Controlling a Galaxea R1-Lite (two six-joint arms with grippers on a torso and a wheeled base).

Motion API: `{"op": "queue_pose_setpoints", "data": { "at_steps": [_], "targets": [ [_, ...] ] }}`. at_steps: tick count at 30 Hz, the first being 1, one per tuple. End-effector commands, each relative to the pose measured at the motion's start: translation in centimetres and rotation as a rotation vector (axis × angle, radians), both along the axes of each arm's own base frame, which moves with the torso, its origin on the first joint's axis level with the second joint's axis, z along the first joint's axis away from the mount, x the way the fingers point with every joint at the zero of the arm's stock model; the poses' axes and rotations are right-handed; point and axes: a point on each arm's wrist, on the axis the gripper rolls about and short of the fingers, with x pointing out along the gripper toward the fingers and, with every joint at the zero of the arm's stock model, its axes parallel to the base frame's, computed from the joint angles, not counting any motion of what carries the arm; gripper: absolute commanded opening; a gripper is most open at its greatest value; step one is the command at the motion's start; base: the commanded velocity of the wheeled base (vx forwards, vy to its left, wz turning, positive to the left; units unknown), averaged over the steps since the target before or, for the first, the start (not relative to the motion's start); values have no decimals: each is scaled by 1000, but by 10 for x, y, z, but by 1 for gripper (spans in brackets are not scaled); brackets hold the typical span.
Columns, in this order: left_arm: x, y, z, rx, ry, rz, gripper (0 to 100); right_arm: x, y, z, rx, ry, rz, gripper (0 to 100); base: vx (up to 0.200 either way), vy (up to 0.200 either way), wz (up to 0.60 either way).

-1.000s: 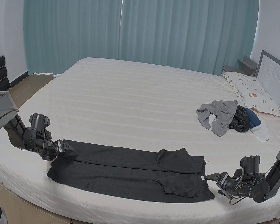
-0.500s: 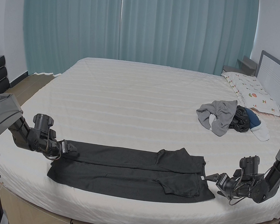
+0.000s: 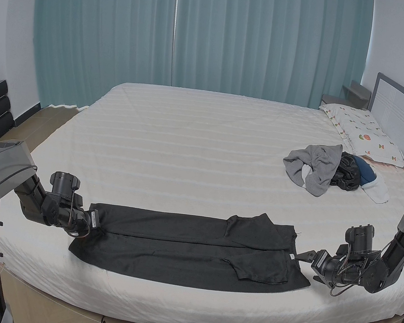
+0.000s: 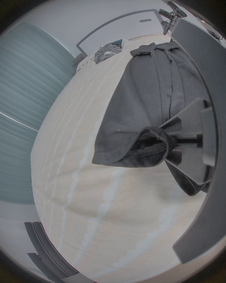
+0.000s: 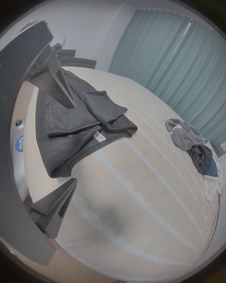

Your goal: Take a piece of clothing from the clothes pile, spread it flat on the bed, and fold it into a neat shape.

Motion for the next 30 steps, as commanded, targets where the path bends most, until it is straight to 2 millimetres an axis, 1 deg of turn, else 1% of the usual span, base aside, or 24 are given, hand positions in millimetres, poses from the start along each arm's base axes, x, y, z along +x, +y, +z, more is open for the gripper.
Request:
{"op": "queue_pose_setpoints", "data": {
  "at_steps": [1, 17, 19, 21, 24, 30],
  "targets": [
    [-1, 1, 0, -1, -2, 5, 0, 0, 0, 0, 1, 1, 0, 100, 0, 0, 0],
    [0, 0, 1, -35, 1, 40, 0, 1, -2, 0, 3, -3, -6, 100, 0, 0, 0],
    [0, -2, 4, -61, 1, 65, 0, 2, -2, 1, 4, -7, -8, 100, 0, 0, 0],
    [0, -3, 14, -81, -17, 79, 0, 2, -2, 1, 5, -15, -8, 100, 0, 0, 0],
    [0, -5, 20, -101, -25, 93, 0, 2, -2, 1, 6, -21, -9, 100, 0, 0, 0],
    [-1, -6, 20, -104, -24, 92, 0, 2, -2, 2, 6, -22, -9, 100, 0, 0, 0]
  ]
}}
